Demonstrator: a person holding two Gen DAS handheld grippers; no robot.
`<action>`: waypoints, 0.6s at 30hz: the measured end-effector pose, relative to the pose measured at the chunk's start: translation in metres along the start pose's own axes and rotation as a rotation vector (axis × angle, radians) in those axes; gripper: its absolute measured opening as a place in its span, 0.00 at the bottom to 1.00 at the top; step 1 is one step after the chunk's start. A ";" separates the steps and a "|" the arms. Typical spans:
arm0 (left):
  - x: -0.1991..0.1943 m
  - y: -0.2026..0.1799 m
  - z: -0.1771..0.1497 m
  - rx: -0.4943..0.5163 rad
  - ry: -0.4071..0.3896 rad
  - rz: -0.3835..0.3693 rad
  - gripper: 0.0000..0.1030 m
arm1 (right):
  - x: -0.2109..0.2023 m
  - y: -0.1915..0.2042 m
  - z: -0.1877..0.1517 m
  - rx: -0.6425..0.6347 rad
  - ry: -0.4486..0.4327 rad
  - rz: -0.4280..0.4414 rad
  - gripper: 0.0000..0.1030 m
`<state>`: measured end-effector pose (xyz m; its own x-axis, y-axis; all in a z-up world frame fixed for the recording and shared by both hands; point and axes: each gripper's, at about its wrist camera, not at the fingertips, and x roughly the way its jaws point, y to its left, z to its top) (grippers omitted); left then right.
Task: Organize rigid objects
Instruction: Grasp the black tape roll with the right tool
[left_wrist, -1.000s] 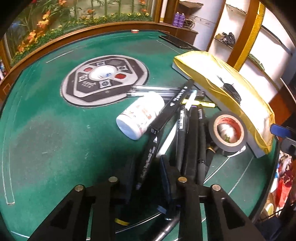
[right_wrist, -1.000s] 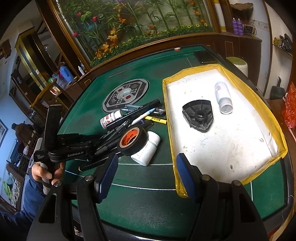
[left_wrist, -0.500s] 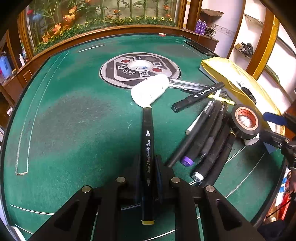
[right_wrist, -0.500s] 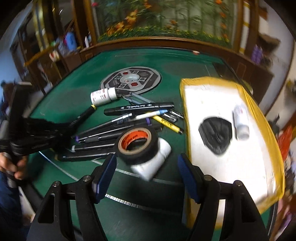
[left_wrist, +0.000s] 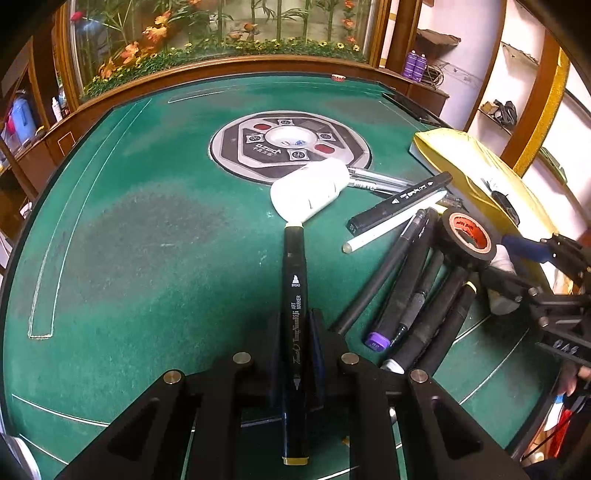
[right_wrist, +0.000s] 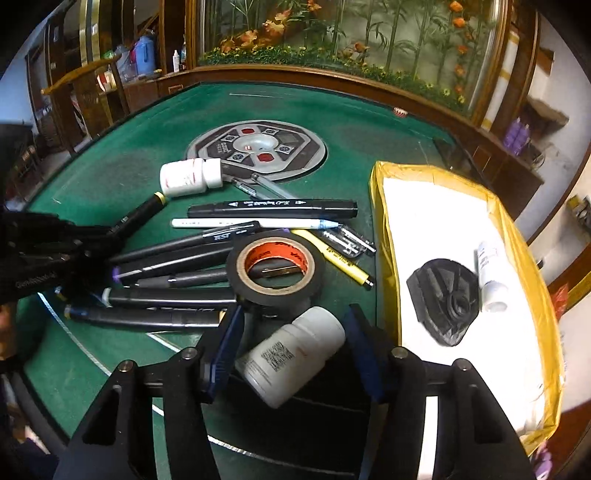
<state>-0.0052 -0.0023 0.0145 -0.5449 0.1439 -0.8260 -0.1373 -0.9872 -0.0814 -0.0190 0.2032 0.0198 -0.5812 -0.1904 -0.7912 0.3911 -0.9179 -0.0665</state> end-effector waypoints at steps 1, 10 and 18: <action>0.000 0.000 0.000 -0.001 0.000 0.000 0.15 | -0.002 -0.001 0.001 0.006 -0.002 0.016 0.59; 0.001 -0.003 0.000 0.014 -0.001 0.015 0.15 | 0.006 -0.002 0.025 -0.018 -0.012 0.011 0.84; 0.001 -0.005 -0.001 0.020 -0.007 0.028 0.15 | 0.025 -0.007 0.028 0.008 0.030 0.095 0.59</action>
<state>-0.0046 0.0026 0.0136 -0.5550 0.1167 -0.8236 -0.1384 -0.9893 -0.0469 -0.0562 0.1954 0.0173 -0.5201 -0.2668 -0.8114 0.4379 -0.8989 0.0149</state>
